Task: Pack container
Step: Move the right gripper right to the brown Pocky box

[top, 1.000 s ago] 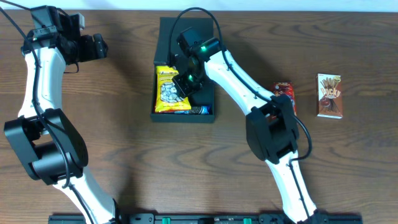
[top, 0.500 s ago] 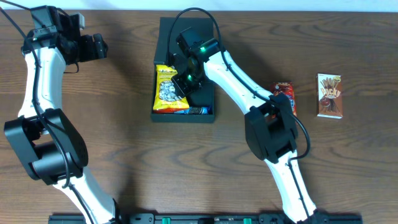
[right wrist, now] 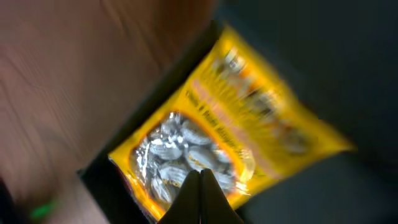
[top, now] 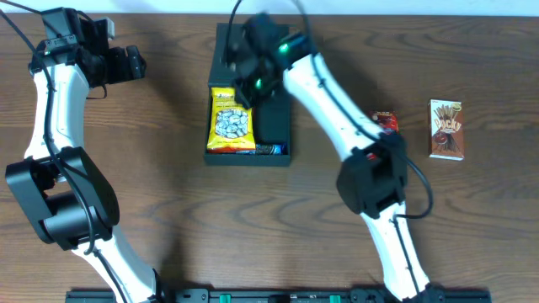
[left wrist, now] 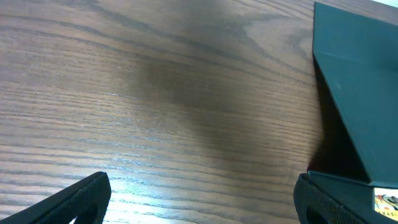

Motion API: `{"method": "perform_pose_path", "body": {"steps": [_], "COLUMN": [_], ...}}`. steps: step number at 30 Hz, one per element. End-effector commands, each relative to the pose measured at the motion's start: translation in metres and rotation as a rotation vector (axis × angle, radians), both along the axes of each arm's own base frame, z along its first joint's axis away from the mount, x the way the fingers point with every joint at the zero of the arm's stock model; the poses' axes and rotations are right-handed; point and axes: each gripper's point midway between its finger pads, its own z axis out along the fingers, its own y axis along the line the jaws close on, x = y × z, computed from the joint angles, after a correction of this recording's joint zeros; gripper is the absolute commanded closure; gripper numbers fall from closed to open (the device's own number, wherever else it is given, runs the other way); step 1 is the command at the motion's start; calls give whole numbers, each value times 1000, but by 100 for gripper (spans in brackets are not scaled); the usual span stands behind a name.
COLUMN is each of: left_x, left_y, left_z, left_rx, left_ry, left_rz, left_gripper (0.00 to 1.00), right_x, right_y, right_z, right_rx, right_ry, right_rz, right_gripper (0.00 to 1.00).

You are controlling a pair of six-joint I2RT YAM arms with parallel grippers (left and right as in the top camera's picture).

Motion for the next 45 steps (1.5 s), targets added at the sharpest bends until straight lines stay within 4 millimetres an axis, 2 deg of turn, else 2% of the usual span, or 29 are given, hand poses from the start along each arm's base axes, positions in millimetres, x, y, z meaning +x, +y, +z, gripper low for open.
{"method": "perform_pose_path", "body": {"steps": [1, 3, 6, 8, 11, 13, 16, 19, 20, 23, 26, 29, 31, 34, 38, 42, 45], "left_x": [-2, -2, -2, -2, -2, -2, -2, -2, -2, -2, -2, -2, -2, -2, -2, -2, -2], "left_y": [2, 2, 2, 2, 2, 2, 3, 3, 3, 3, 3, 3, 3, 3, 3, 3, 5], "left_z": [-7, -7, -7, -7, -8, -9, -11, -13, -14, -15, -15, -15, -15, -15, -15, -15, -16], "left_rx": [-4, -4, -3, -3, -3, -1, -3, -10, -14, -22, -29, -31, -35, -37, -37, -35, -24], "left_ry": [16, 16, 16, 16, 16, 19, 25, 32, 35, 37, 40, 41, 42, 43, 43, 42, 45], "left_rz": [-2, -2, -2, -2, -2, 1, 7, 15, 21, 32, 42, 46, 52, 54, 55, 55, 62], "left_gripper": [5, 5, 5, 5, 5, 5, 5, 5, 5, 5, 5, 5, 5, 5, 5, 5, 5], "right_x": [33, 48, 52, 46, 33, 23, 14, 6, 4, 1, 0, -1, -3, -4, -2, -11, -17], "right_y": [-60, -121, -210, -256, -322, -364, -406, -434, -437, -428, -413, -400, -402, -421, -450, -489, -509], "right_z": [94, 105, 95, 82, 59, 46, 25, 7, 1, -16, -33, -52, -62, -69, -67, -70, -72], "right_rx": [-3, -128, -296, -376, -518, -631, -643, -645, -632, -543, -491, -495, -535, -613, -621, -672, -677], "right_ry": [-230, -271, -213, -148, -58, -7, 70, 123, 140, 189, 215, 229, 238, 233, 221, 226, 236], "right_rz": [-103, -240, -398, -429, -487, -534, -616, -669, -675, -666, -641, -624, -662, -785, -903, -981, -1022], "right_gripper": [95, 84, 71, 62, 40, 36, 21, 17, 14, 14, 8, 4, 1, 1, 1, 1, 1]}}
